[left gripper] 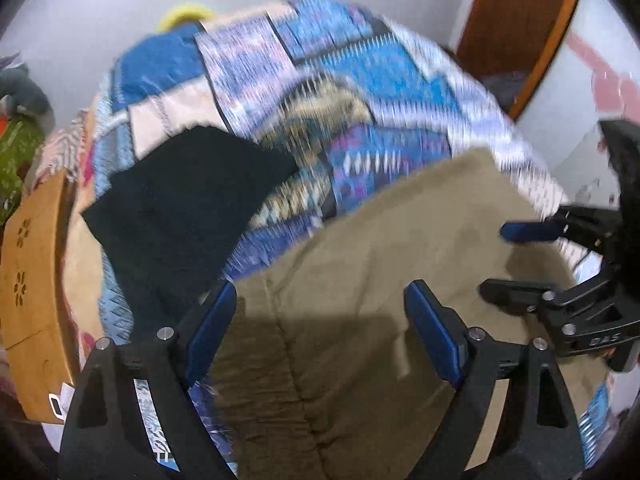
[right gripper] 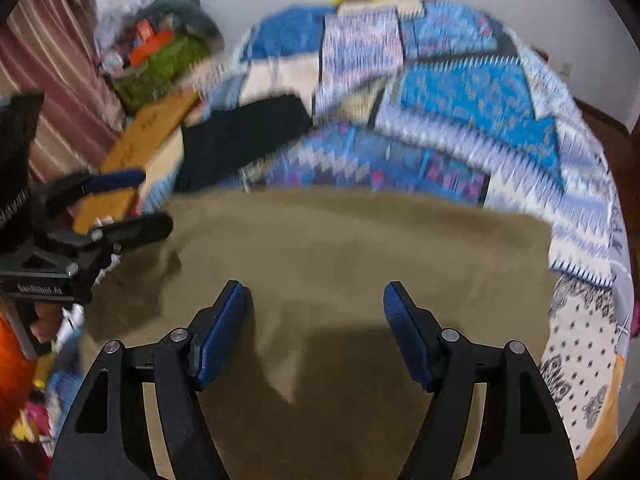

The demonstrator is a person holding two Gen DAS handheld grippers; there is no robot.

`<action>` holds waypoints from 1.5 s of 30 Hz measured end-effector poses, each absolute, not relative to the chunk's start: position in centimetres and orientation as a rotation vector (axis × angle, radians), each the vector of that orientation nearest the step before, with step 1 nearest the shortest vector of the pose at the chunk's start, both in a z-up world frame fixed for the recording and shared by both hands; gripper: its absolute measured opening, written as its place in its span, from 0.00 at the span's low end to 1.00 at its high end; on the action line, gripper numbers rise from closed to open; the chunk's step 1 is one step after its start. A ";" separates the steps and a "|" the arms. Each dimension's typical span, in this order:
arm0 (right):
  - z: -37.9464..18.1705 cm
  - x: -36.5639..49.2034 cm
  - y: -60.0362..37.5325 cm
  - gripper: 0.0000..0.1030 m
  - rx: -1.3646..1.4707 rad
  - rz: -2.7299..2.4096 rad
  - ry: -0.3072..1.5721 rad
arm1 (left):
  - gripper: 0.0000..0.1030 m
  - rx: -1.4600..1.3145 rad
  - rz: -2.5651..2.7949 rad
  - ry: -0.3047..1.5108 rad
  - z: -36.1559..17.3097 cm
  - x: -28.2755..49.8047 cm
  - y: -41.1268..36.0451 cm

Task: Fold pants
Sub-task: 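Lower the pants edge and open the right gripper, then grasp the khaki pants waistband with the left gripper and lift it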

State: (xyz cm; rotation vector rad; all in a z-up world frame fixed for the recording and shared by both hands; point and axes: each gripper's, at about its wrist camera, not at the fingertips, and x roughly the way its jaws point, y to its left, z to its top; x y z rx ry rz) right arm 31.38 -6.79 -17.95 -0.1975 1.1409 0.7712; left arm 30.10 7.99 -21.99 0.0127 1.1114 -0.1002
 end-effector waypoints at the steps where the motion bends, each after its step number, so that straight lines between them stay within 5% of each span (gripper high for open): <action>1: -18.4 31.1 -7.0 0.66 -0.197 0.770 1.151 | 0.85 0.019 -0.111 1.141 -22.9 30.0 7.8; 23: -17.6 23.4 -14.9 0.68 -0.185 0.678 1.068 | 0.92 0.071 -0.029 1.049 -21.6 20.7 8.8; 45: -13.7 20.1 -14.7 0.73 -0.110 0.682 0.910 | 0.92 -0.269 -0.039 0.990 -18.0 15.1 11.5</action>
